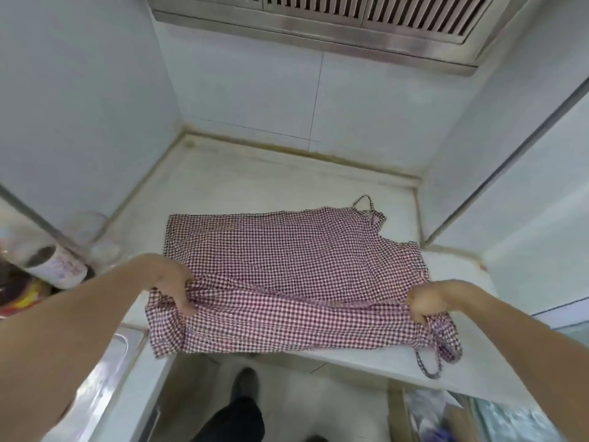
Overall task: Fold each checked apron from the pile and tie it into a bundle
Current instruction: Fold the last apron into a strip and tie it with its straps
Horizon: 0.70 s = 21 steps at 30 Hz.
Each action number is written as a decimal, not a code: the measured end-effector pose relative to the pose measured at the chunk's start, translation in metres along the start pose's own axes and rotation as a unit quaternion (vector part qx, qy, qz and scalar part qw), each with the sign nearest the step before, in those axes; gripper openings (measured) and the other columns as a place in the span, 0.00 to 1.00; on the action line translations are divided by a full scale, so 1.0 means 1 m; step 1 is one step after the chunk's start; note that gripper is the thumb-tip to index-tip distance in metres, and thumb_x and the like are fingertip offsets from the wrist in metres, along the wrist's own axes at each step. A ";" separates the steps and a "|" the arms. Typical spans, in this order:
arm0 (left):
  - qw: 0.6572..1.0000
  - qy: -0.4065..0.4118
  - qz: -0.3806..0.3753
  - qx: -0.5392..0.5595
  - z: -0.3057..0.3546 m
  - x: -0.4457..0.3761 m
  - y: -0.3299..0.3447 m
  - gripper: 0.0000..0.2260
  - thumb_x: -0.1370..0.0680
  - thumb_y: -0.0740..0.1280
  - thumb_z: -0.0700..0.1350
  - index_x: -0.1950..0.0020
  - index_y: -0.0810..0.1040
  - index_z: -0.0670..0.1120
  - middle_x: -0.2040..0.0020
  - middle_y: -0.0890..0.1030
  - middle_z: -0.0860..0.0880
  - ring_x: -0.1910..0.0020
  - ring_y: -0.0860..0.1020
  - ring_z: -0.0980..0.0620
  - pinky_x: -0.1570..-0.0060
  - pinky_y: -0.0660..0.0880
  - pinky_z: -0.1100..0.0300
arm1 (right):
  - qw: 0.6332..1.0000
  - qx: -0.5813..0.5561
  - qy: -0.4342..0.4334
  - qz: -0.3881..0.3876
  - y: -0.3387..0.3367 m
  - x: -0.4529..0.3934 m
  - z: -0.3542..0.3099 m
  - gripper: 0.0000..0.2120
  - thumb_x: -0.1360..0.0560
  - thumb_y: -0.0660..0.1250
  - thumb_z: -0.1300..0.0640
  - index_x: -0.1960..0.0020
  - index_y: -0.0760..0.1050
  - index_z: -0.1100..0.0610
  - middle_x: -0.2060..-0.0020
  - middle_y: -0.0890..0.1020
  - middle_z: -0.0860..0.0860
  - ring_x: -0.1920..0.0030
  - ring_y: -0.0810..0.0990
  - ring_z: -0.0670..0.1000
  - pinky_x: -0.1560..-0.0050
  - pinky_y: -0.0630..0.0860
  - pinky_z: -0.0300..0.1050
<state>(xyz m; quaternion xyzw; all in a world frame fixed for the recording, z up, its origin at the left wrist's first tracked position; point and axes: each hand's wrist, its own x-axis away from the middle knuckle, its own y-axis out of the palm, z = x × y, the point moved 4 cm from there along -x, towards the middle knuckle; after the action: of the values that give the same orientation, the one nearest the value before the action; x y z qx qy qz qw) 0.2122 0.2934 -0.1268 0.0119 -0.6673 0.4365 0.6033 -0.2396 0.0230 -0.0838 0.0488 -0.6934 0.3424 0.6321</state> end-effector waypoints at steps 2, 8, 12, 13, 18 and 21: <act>0.999 -0.004 -0.026 0.028 -0.004 0.007 -0.016 0.35 0.38 0.75 0.69 0.37 0.80 0.51 0.39 0.82 0.51 0.41 0.80 0.50 0.35 0.75 0.48 | 0.995 -0.095 -0.019 0.036 -0.037 0.006 -0.003 0.08 0.44 0.66 0.61 0.65 0.70 0.57 0.64 0.74 0.54 0.66 0.71 0.49 0.68 0.65 0.40; 0.968 -0.003 0.066 0.242 -0.005 0.016 -0.093 0.24 0.29 0.74 0.61 0.39 0.78 0.49 0.43 0.79 0.49 0.47 0.77 0.50 0.36 0.72 0.54 | 0.952 -0.267 -0.026 0.147 -0.150 0.009 -0.028 0.06 0.32 0.62 0.67 0.56 0.76 0.66 0.58 0.83 0.62 0.60 0.81 0.58 0.58 0.77 0.47; 0.908 -0.051 0.318 0.269 -0.013 -0.012 -0.122 0.31 0.25 0.74 0.54 0.28 0.66 0.41 0.34 0.73 0.38 0.40 0.75 0.41 0.39 0.72 0.49 | 0.877 -0.164 0.053 0.449 -0.202 -0.010 -0.058 0.22 0.22 0.65 0.50 0.33 0.73 0.61 0.36 0.76 0.63 0.38 0.75 0.62 0.39 0.70 0.51; 0.883 -0.060 0.372 0.280 -0.012 -0.017 -0.121 0.33 0.25 0.74 0.52 0.27 0.64 0.41 0.33 0.71 0.37 0.37 0.73 0.38 0.37 0.71 0.45 | 0.844 -0.150 0.080 0.509 -0.198 -0.015 -0.068 0.25 0.23 0.66 0.50 0.29 0.69 0.60 0.33 0.72 0.64 0.35 0.72 0.64 0.36 0.67 0.55; 0.886 -0.120 0.394 0.213 0.008 -0.044 -0.079 0.34 0.26 0.72 0.53 0.27 0.62 0.39 0.33 0.68 0.35 0.34 0.68 0.35 0.36 0.69 0.41 | 0.870 -0.071 -0.036 0.486 -0.122 -0.077 -0.132 0.21 0.28 0.68 0.56 0.36 0.74 0.58 0.38 0.72 0.60 0.37 0.71 0.62 0.37 0.69 0.59; 0.907 -0.192 0.304 0.221 0.005 -0.054 -0.044 0.44 0.28 0.73 0.58 0.24 0.54 0.38 0.27 0.63 0.35 0.29 0.64 0.35 0.32 0.66 0.39 | 0.890 -0.081 -0.066 0.444 -0.075 -0.101 -0.139 0.19 0.25 0.68 0.50 0.37 0.74 0.57 0.39 0.71 0.58 0.38 0.71 0.60 0.38 0.72 0.60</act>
<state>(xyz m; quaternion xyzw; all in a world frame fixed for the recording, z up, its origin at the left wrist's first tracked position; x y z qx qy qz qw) 0.2465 0.2354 -0.1450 0.0249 -0.6284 0.7241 0.2832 -0.0652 0.0039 -0.1493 -0.2933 -0.7077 0.5264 0.3688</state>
